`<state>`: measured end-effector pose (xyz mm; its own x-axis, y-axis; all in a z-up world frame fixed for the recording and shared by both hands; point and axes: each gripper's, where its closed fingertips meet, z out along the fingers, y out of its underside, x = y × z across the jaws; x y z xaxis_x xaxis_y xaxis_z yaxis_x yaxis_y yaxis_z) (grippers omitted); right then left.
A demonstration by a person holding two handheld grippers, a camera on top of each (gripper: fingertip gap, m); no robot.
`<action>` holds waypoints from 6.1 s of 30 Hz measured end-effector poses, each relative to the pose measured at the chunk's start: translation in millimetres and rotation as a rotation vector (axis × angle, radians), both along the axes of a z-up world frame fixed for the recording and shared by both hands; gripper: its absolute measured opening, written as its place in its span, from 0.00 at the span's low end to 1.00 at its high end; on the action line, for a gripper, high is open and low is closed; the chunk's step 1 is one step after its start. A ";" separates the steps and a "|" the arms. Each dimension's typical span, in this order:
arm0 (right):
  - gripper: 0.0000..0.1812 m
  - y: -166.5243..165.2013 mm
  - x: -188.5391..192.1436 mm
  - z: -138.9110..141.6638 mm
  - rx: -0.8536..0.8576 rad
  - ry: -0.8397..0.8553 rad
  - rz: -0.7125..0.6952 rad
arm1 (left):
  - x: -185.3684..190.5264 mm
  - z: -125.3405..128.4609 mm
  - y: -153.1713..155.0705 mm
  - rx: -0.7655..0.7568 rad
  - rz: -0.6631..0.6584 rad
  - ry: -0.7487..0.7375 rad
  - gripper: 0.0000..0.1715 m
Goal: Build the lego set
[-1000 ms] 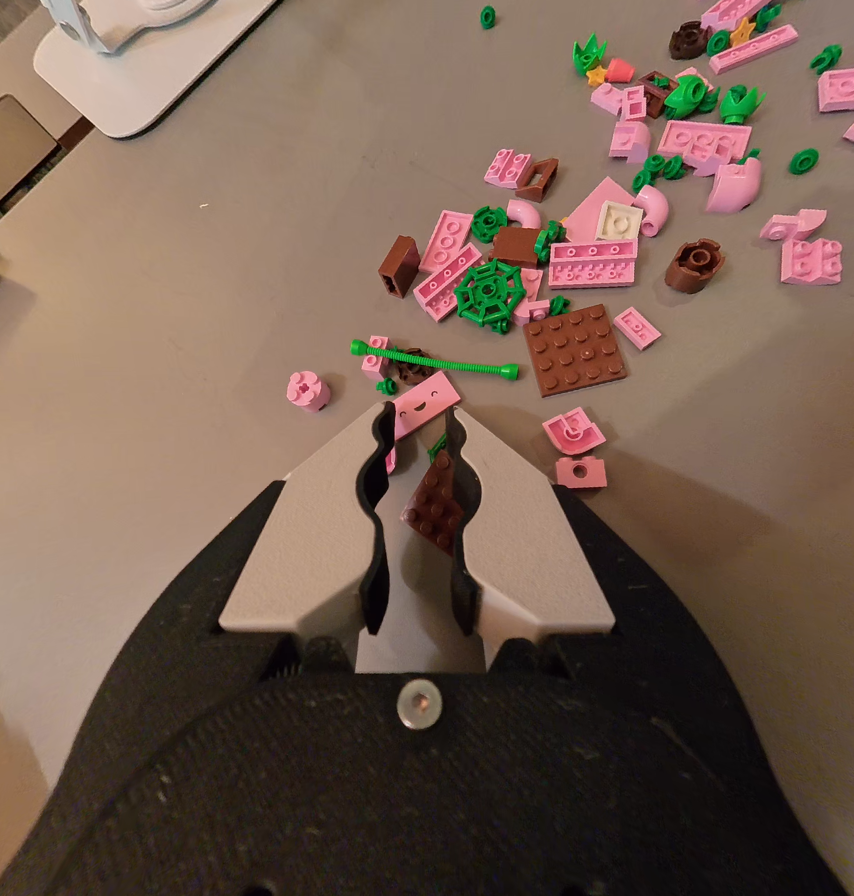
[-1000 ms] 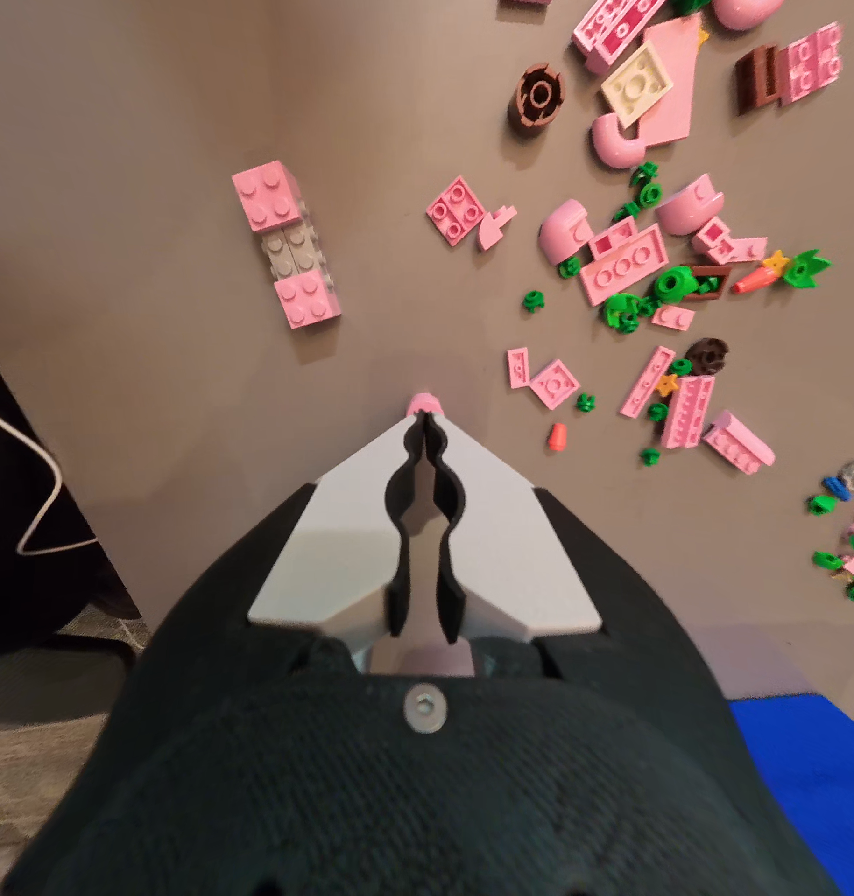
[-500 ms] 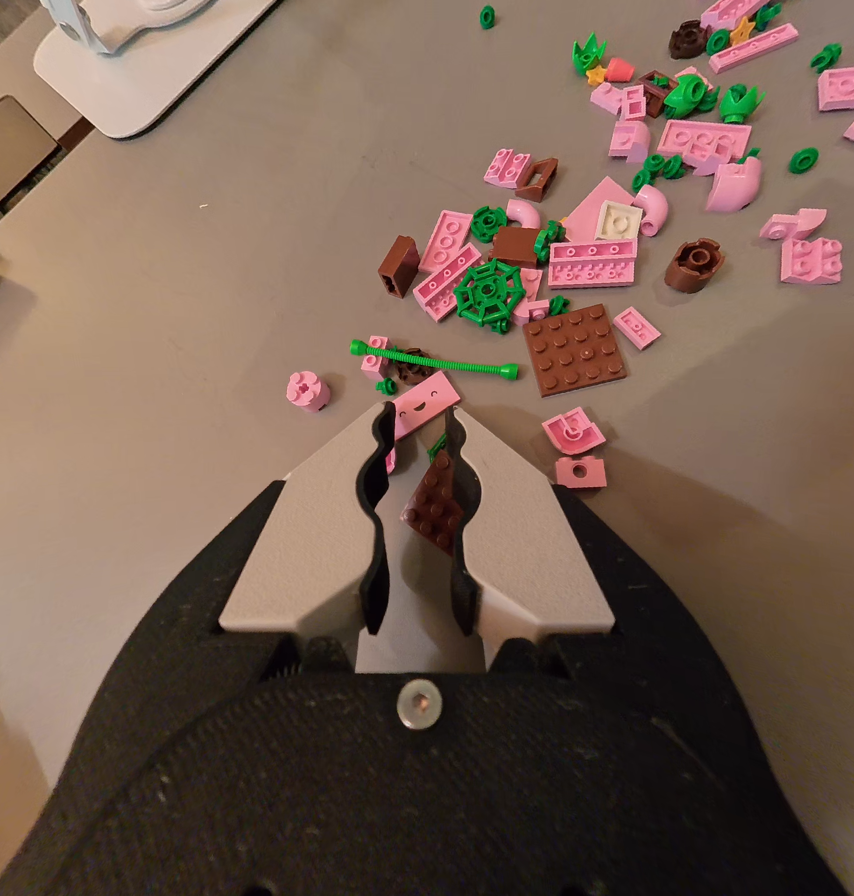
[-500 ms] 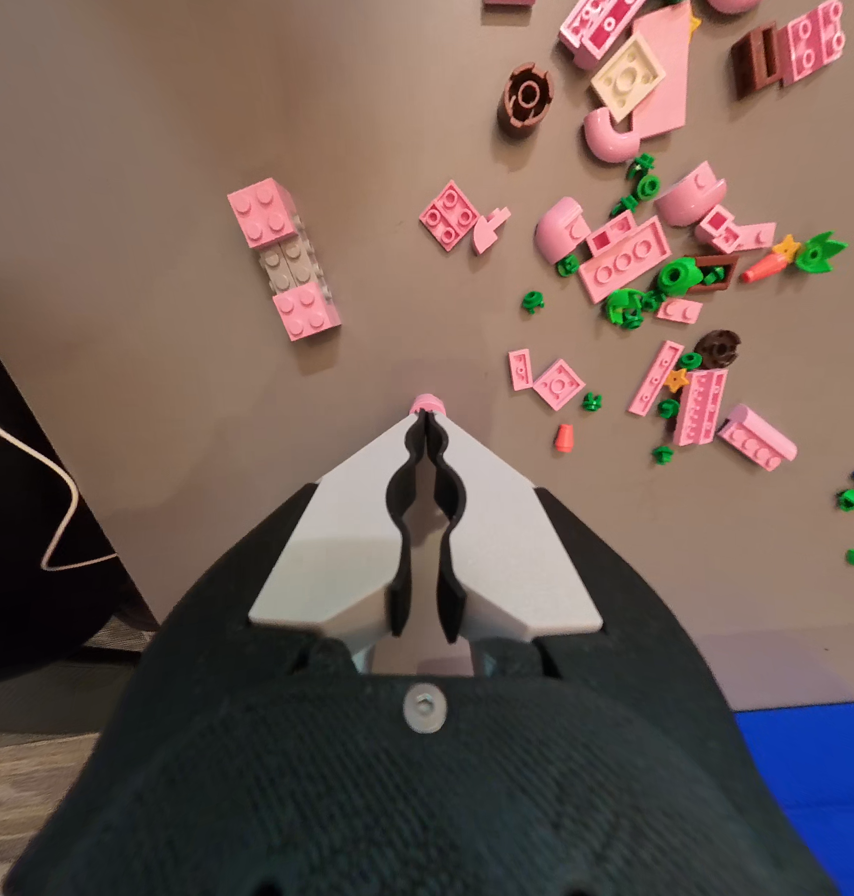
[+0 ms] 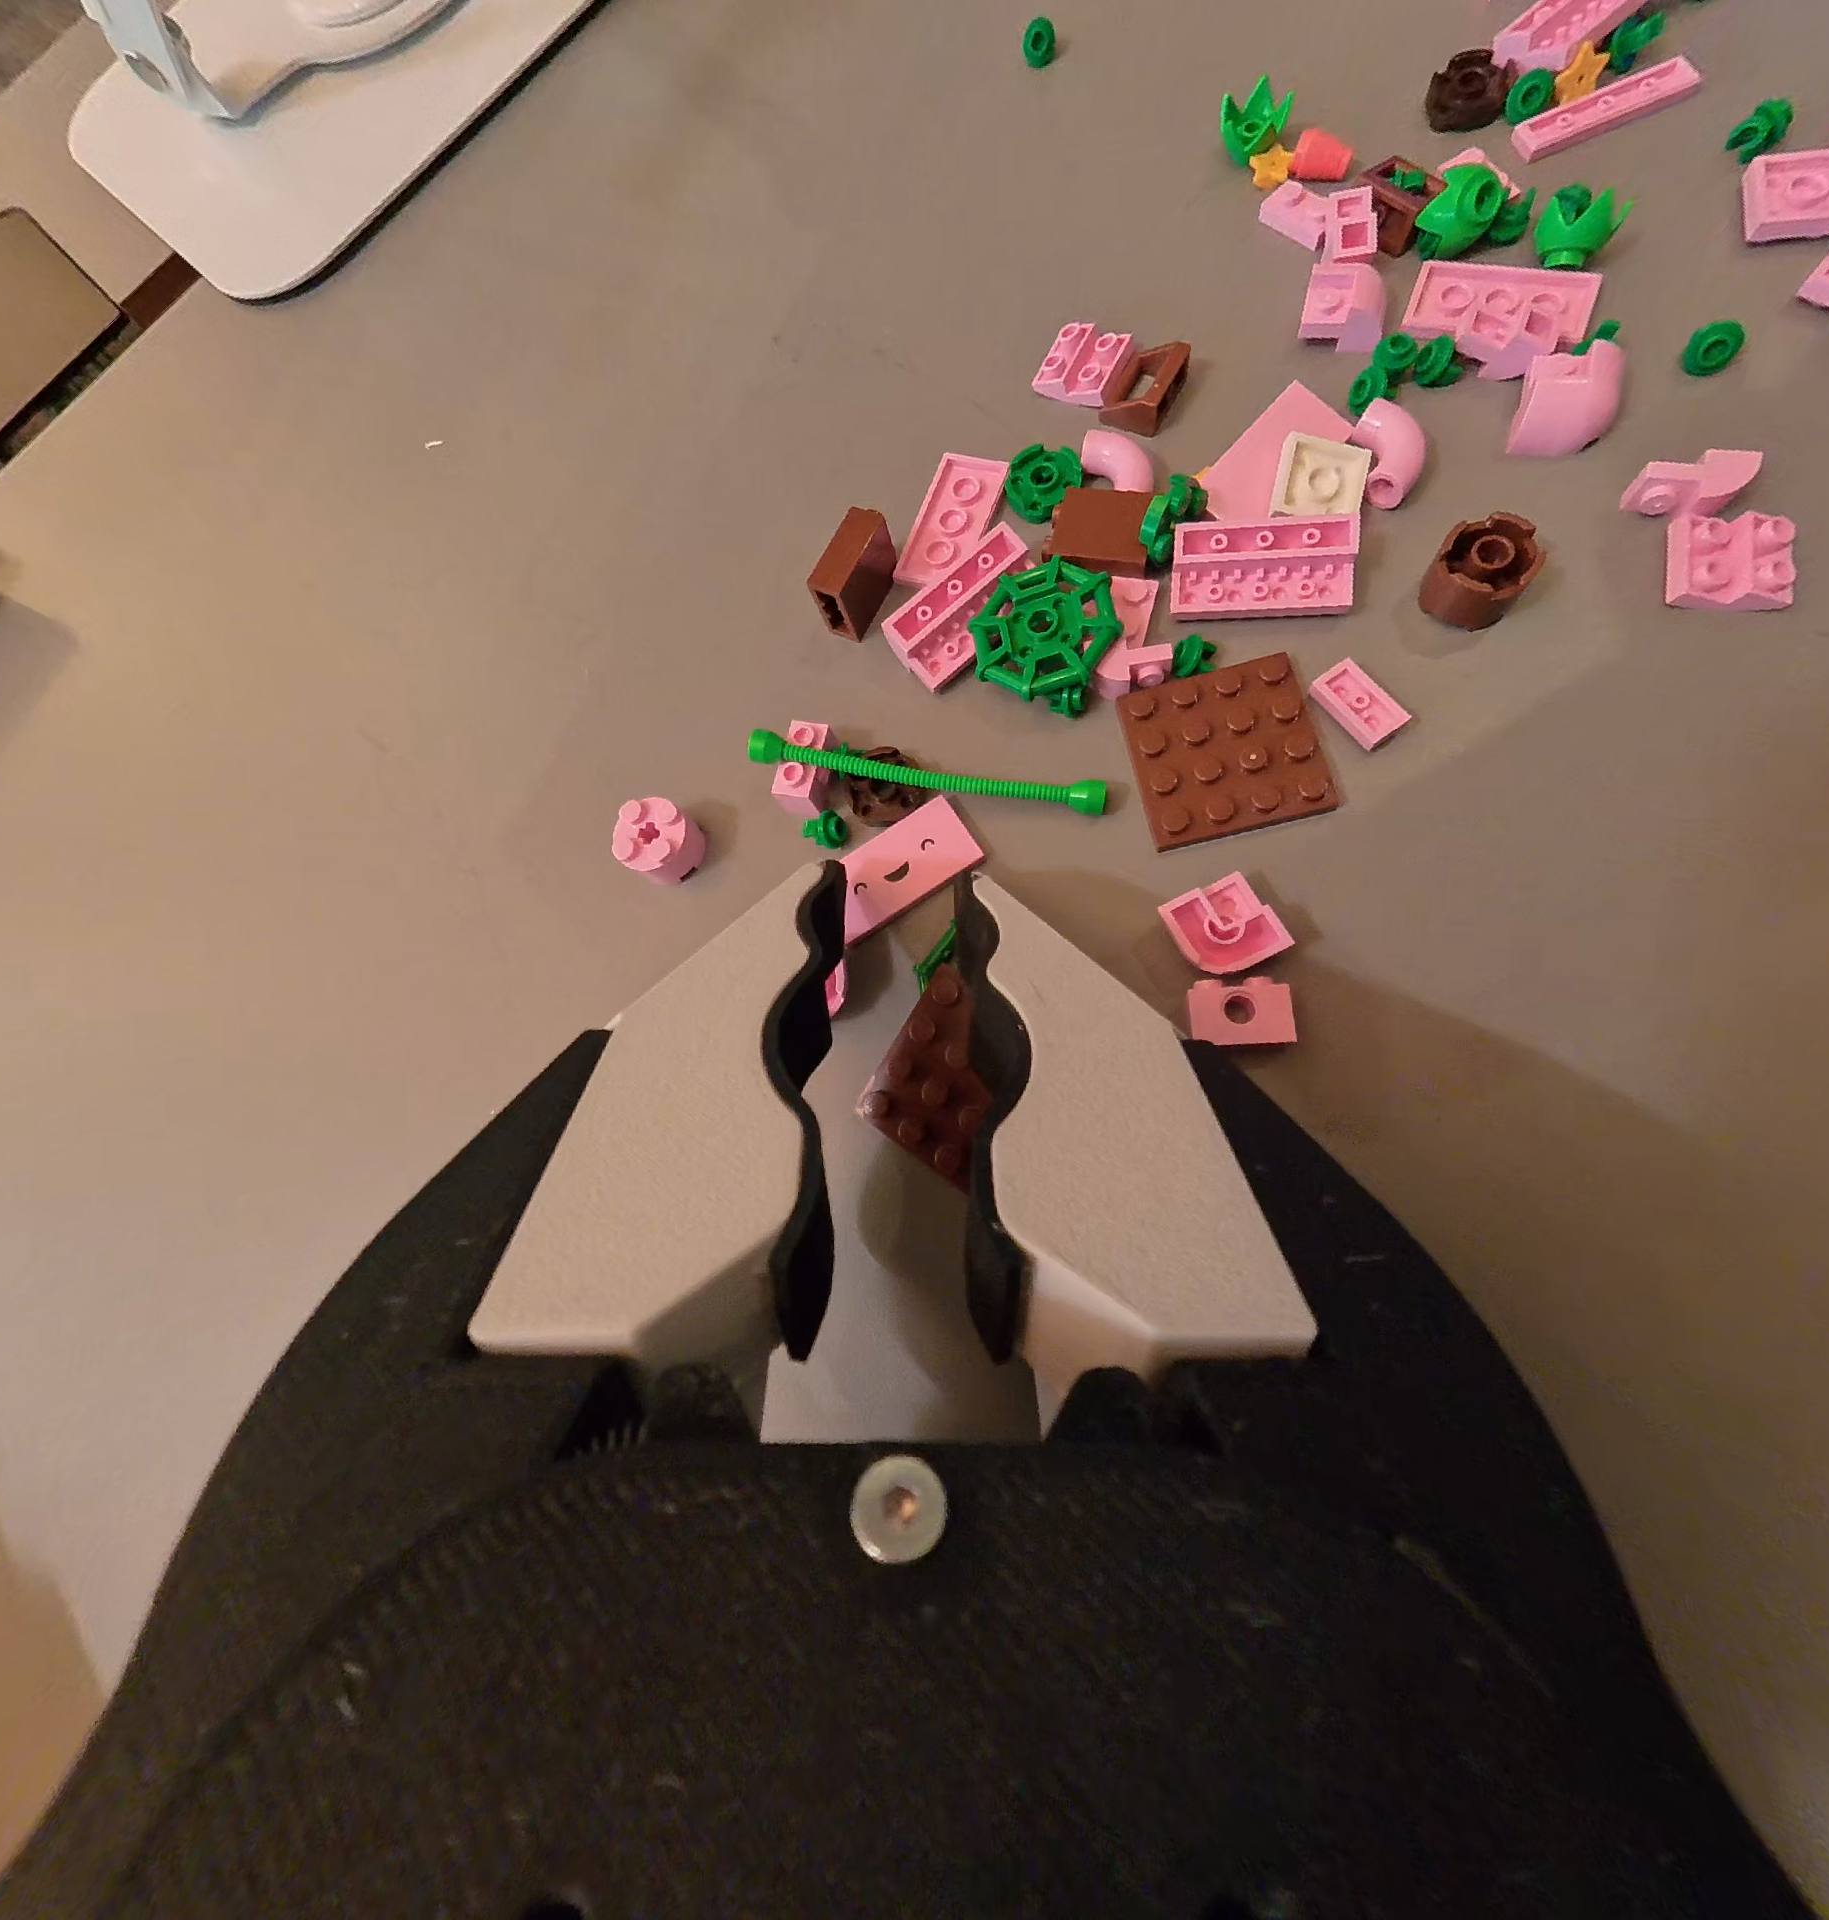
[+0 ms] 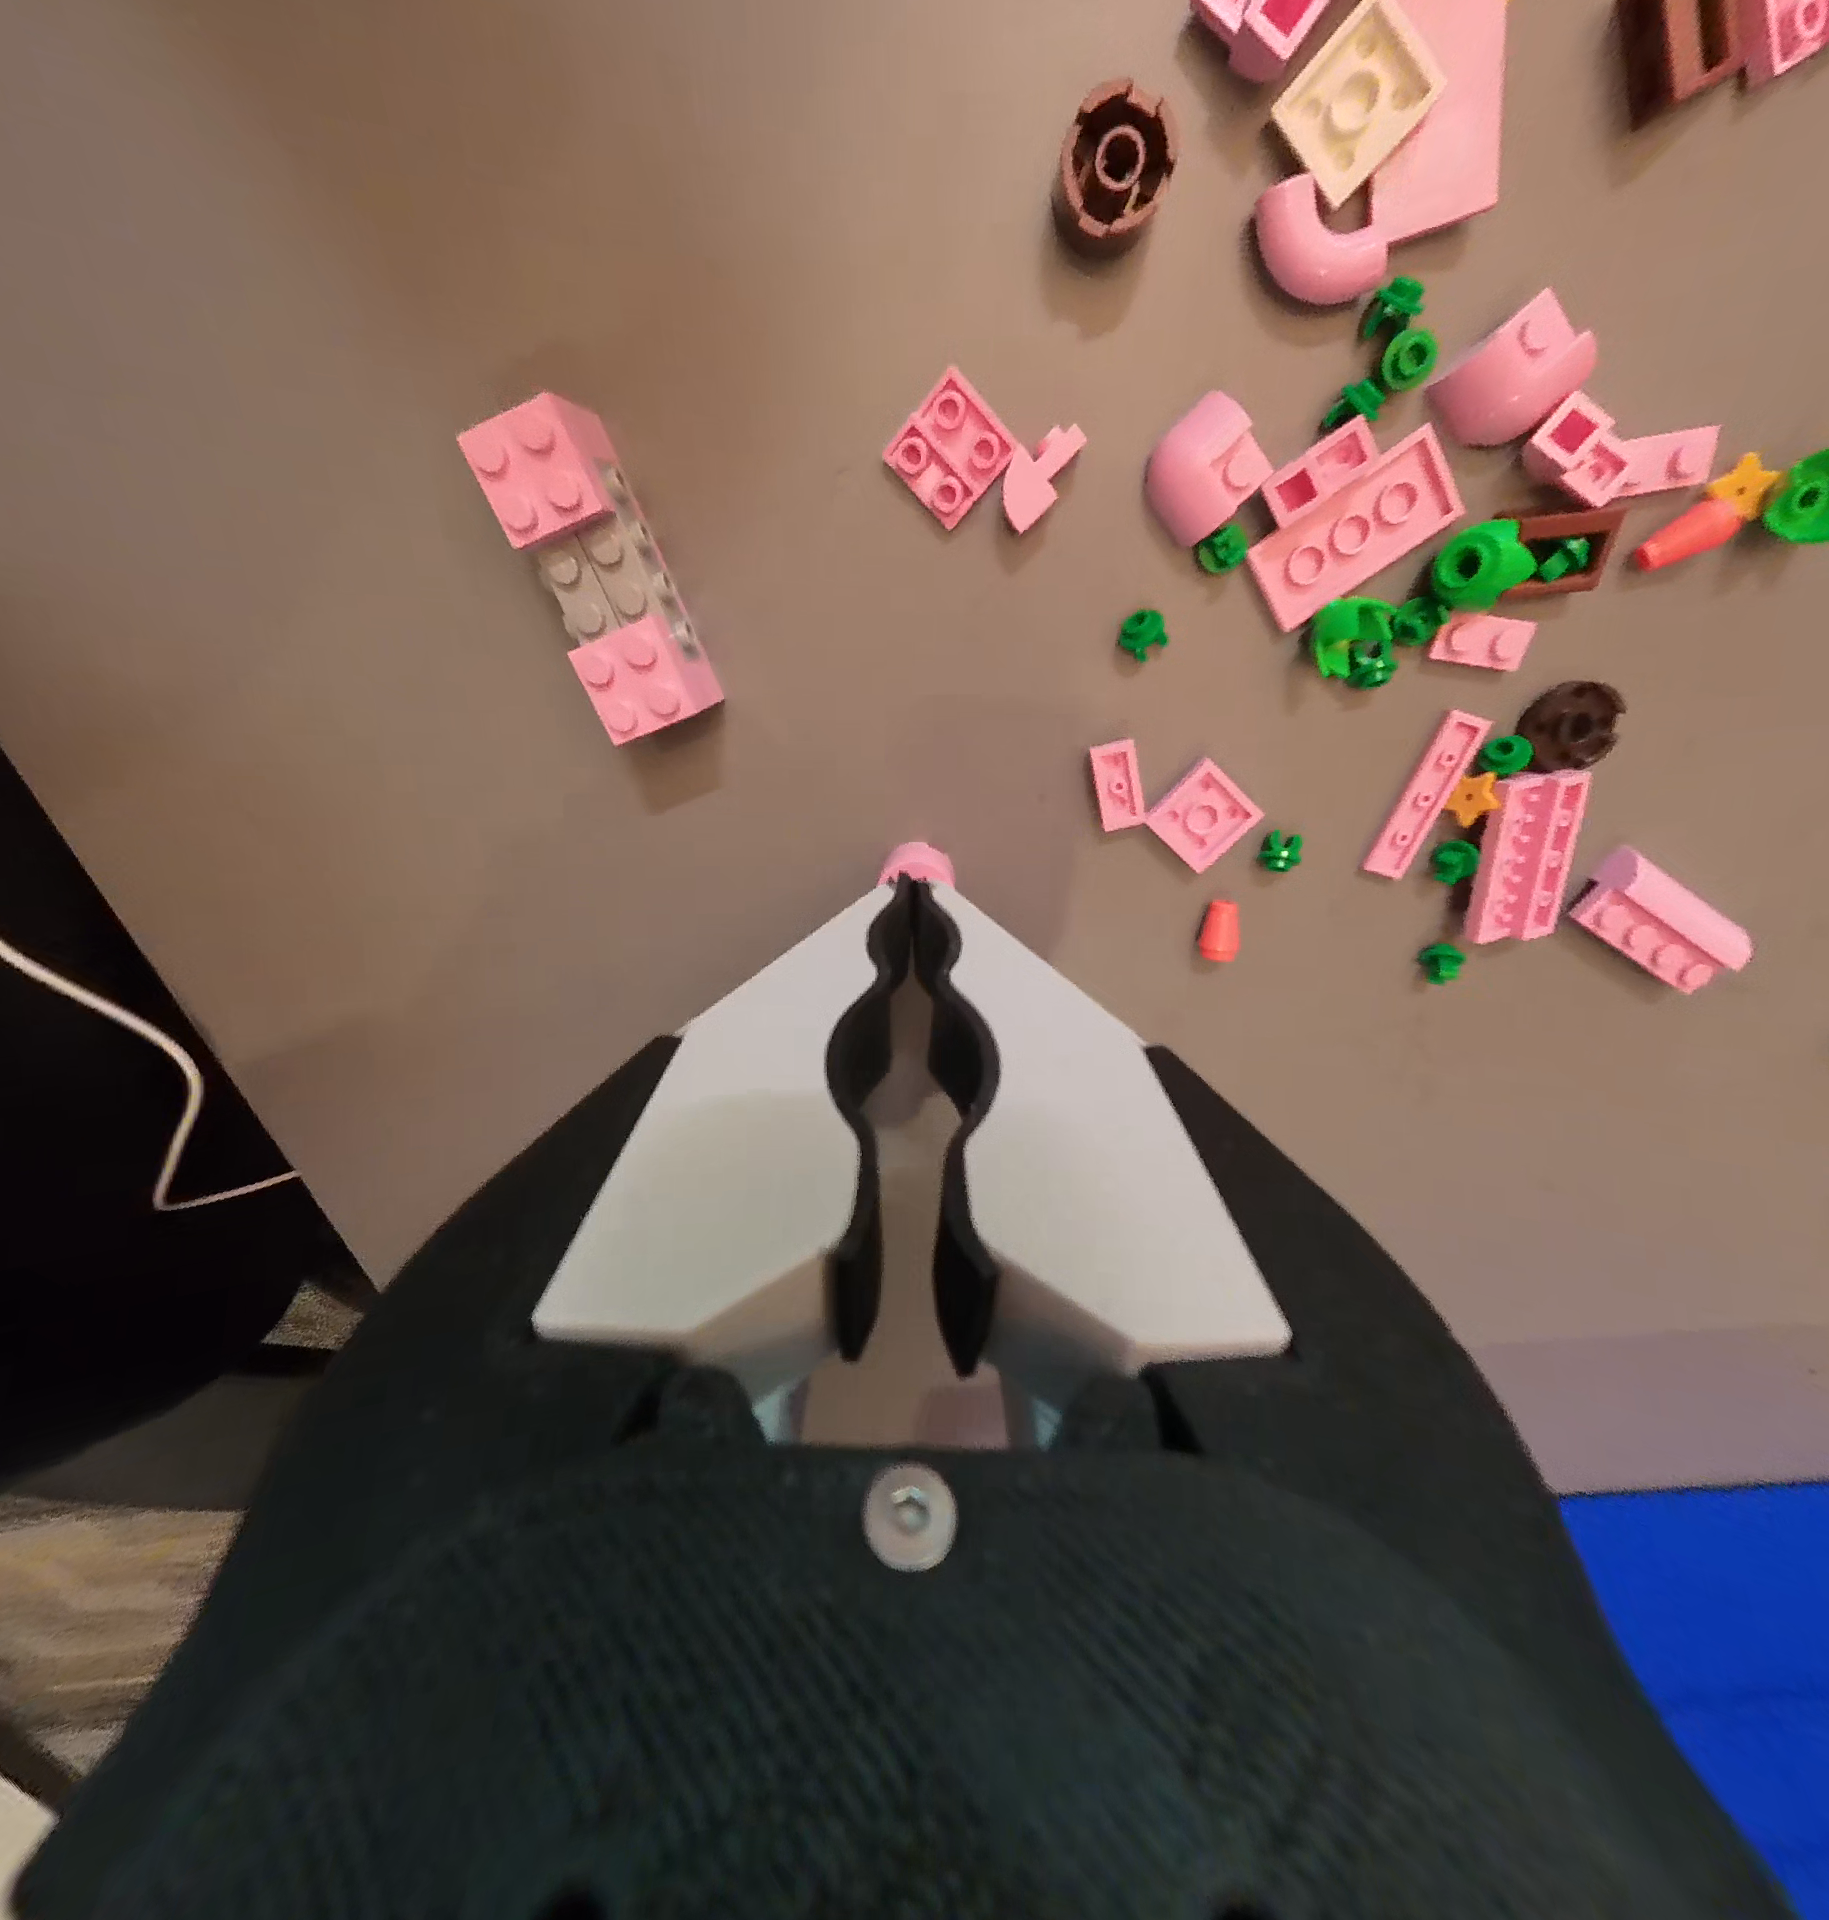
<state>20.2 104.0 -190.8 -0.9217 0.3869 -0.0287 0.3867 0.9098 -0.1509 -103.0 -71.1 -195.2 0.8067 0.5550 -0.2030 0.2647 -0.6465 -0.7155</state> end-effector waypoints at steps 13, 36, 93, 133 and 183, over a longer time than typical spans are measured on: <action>0.00 -8.6 -5.0 12.6 -0.180 0.324 -0.069 | -1.7 3.8 -1.2 0.016 0.009 0.019 0.11; 0.08 -55.0 -0.5 110.3 -1.236 -0.032 -0.188 | 98.9 91.0 102.8 0.522 -0.474 0.185 0.28; 0.06 -82.5 11.0 111.0 -1.225 0.460 0.214 | 137.2 105.2 107.3 0.702 -0.648 -0.060 0.07; 0.06 -84.4 17.9 118.8 -1.311 0.463 0.246 | 145.0 111.8 103.8 0.744 -0.686 -0.093 0.06; 0.06 -81.9 8.8 113.3 -1.276 0.484 0.213 | 135.2 110.5 101.4 0.770 -0.645 -0.119 0.06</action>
